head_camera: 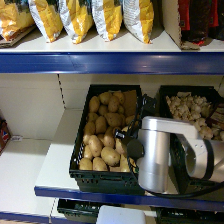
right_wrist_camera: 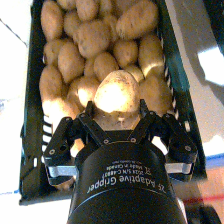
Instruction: Pick up potato
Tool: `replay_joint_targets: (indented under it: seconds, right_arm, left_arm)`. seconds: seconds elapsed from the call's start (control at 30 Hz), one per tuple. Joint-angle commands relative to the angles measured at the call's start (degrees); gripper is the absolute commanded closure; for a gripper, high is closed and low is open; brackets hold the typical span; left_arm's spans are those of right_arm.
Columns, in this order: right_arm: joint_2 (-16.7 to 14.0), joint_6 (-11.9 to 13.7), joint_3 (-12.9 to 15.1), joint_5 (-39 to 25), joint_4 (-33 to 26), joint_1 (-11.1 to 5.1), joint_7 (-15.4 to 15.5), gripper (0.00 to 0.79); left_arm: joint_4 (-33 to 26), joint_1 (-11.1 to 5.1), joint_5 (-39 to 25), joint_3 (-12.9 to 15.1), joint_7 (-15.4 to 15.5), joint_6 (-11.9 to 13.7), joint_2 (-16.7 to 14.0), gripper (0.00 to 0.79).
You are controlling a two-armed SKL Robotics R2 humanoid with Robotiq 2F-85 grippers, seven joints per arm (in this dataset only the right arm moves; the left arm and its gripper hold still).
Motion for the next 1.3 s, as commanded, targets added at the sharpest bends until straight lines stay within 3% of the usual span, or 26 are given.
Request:
replay_joint_targets:
  seconds: [0.03,0.3,0.57,0.83,1.03,1.3]
  right_arm:
    - [-3.70,0.31,0.25,-9.48,-4.29,-4.56,-0.55,0.785]
    - [-6.48,0.31,0.37,-22.42,-6.95,-9.55,-0.71,0.785]
    - [-7.61,0.76,1.27,-35.07,-6.87,-12.47,0.16,0.785]
    - [-7.76,2.68,1.93,-43.51,-6.88,-12.67,2.74,0.785]
    - [-7.63,4.03,2.56,-50.46,-6.23,-12.17,9.72,0.785]
    - [-7.49,5.37,4.41,-53.67,-6.08,-12.22,18.16,0.785]
  left_arm:
    - [0.00,0.00,0.00,0.00,0.00,-0.01,0.00,0.785]
    - [0.00,0.00,0.00,0.00,0.00,-0.01,0.00,0.785]
    - [0.00,0.00,0.00,0.00,0.00,-0.01,0.00,0.785]
    - [0.00,0.00,0.00,0.00,0.00,-0.01,0.00,0.785]
    - [0.00,0.00,0.00,0.00,0.00,-0.01,0.00,0.785]
    - [0.00,0.00,0.00,0.00,0.00,-0.01,0.00,0.785]
